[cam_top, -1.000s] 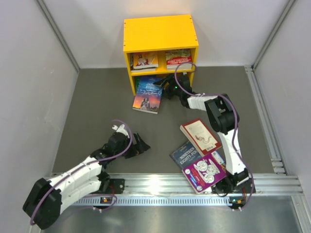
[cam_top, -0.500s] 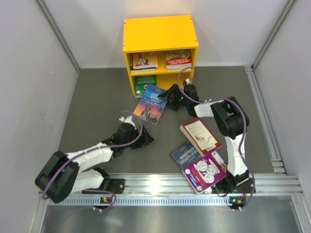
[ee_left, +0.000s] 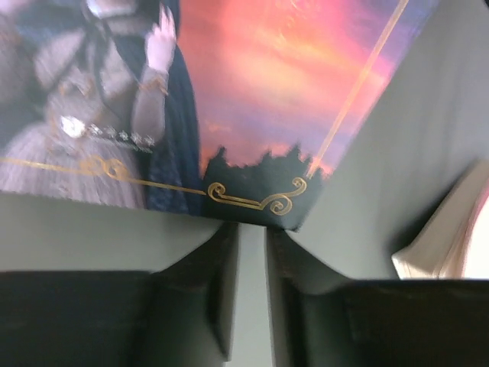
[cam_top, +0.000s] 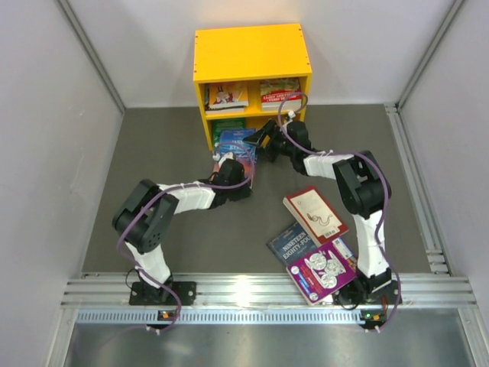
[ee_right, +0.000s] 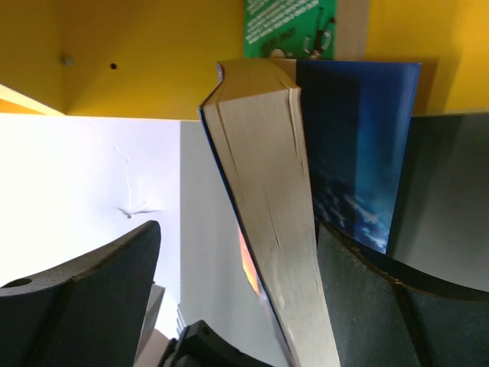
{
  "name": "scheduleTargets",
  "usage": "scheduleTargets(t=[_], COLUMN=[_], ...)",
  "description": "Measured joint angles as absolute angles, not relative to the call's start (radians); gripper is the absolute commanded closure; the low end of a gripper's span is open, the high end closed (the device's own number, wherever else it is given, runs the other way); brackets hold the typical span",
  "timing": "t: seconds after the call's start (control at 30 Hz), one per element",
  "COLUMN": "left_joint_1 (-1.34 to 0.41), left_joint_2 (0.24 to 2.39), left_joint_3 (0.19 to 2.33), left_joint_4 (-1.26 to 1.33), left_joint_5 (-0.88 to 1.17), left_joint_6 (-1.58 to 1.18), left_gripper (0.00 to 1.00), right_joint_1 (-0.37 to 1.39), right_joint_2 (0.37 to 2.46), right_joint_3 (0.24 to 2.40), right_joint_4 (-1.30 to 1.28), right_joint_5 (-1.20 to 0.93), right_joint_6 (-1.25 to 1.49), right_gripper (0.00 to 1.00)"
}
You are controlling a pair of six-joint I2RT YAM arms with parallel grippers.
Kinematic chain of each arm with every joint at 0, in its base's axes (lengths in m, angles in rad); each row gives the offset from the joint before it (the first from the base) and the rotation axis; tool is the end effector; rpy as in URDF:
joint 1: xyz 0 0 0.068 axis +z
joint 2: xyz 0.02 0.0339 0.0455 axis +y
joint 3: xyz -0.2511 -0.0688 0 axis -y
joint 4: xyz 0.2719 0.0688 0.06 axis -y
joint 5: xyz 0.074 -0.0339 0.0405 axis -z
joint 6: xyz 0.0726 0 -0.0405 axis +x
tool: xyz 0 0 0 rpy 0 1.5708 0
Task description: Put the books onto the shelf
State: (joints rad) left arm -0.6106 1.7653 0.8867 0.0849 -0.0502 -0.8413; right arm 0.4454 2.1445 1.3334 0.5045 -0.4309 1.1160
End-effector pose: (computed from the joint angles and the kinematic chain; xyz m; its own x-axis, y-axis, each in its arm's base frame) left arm 0.3224 -0.2212 0.0844 -0.7947 -0.3526 -0.4940 -0.0730 0.8636 -0.4989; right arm 0.4566 0.2516 0.1263 -0.7941 0.5254 -0.3055 -0.0851 0.4016 0.9118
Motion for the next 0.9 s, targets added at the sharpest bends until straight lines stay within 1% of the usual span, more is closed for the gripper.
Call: scheduleTargets(t=[0.1, 0.43, 0.63, 0.9], left_joint_1=[-0.612, -0.588, -0.553, -0.467], left_joint_2=[1.795, 1.875, 1.895, 1.897], left_joint_3=[0.924, 1.056, 1.111, 1.147], left_joint_4=[0.069, -0.006, -0.073, -0.143], left_joint_5=[-0.081, -0.150, -0.180, -0.204], left_joint_6=[-0.850, -0.859, -0.829, -0.772], left_gripper=[0.82, 0.89, 0.90, 0.90], right_joint_1=[0.451, 0.459, 0.463, 0.461], right_joint_2=[2.155, 2.157, 2.027, 1.756], right_joint_3=[1.351, 1.338, 1.118, 0.896], right_joint_4=[0.511, 0.543, 0.562, 0.553], right_joint_5=[-0.438, -0.487, -0.505, -0.490], right_joint_6=[1.106, 1.080, 1.056, 0.995], right_gripper=[0.19, 0.19, 0.19, 0.19])
